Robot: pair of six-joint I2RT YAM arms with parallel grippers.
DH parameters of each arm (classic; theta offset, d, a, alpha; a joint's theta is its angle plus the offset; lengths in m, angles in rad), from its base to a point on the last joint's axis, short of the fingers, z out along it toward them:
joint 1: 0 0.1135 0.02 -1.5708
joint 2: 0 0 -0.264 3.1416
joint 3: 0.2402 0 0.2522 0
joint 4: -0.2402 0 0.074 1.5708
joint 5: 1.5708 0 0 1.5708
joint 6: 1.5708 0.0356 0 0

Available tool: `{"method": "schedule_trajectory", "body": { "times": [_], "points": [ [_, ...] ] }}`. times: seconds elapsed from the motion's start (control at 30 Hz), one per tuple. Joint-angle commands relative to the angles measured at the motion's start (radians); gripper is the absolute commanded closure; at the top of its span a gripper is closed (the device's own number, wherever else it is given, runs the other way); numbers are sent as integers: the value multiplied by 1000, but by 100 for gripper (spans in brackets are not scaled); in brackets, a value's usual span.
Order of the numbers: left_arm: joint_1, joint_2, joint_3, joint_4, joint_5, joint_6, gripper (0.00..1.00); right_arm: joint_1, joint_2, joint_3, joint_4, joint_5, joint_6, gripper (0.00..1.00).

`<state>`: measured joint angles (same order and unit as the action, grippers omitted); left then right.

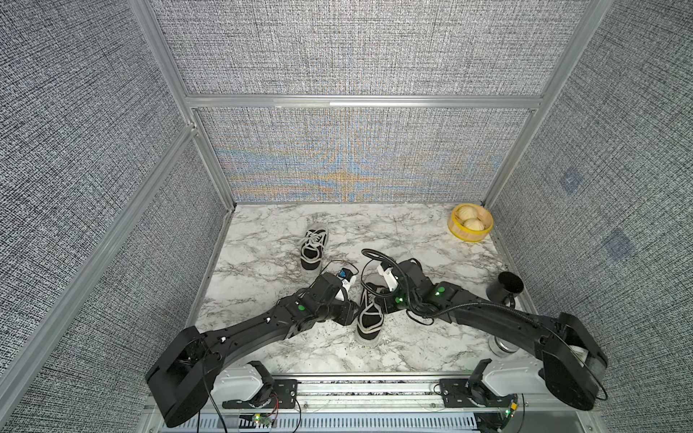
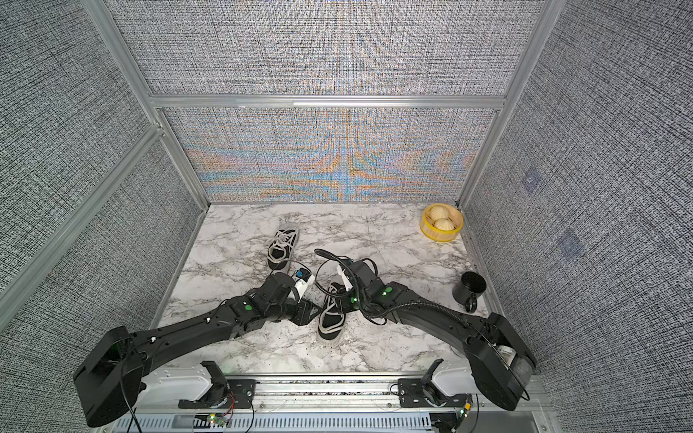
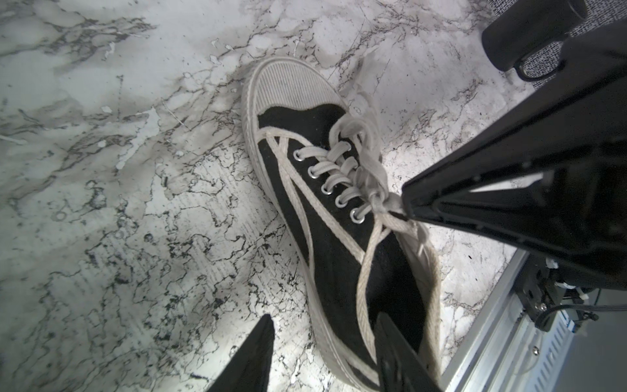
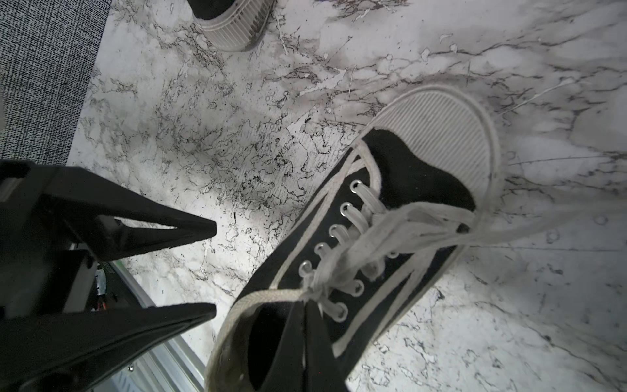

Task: Remove the insole from the shoe
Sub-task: Untie the shoelace on the shoe.

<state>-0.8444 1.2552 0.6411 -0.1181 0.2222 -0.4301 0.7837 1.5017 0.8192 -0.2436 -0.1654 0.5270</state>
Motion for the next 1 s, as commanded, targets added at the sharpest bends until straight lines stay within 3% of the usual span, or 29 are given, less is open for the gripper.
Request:
{"method": "schedule_trajectory", "body": {
  "times": [0.0, 0.07, 0.13, 0.23, 0.43, 0.57, 0.7, 0.8, 0.97],
  "points": [
    [0, 10, 8, 9, 50, 13, 50, -7, -19, 1, 5, 14, 12, 96],
    [1, 18, 12, 8, 50, 14, 50, -8, -27, 1, -11, 25, 9, 93],
    [-1, 22, 14, 9, 42, 12, 50, -7, -23, 0, -19, 23, 3, 78],
    [0, 24, 17, 11, 32, 12, 50, -6, -8, -6, -12, 3, -1, 69],
    [1, 14, 14, 5, 11, 6, 50, 1, 35, -5, -5, -28, -10, 64],
    [1, 6, 10, 1, 5, 6, 50, 1, 41, -5, -7, -26, -14, 67],
    [1, 6, 10, 0, 3, 6, 50, 2, 26, -5, -14, -18, -11, 82],
    [0, 5, 11, 0, 7, 5, 50, 1, -12, 4, -45, 18, -6, 92],
    [-1, 15, 2, 27, 39, 2, 49, 0, -108, 33, -111, 120, 16, 97]
  ]
}}
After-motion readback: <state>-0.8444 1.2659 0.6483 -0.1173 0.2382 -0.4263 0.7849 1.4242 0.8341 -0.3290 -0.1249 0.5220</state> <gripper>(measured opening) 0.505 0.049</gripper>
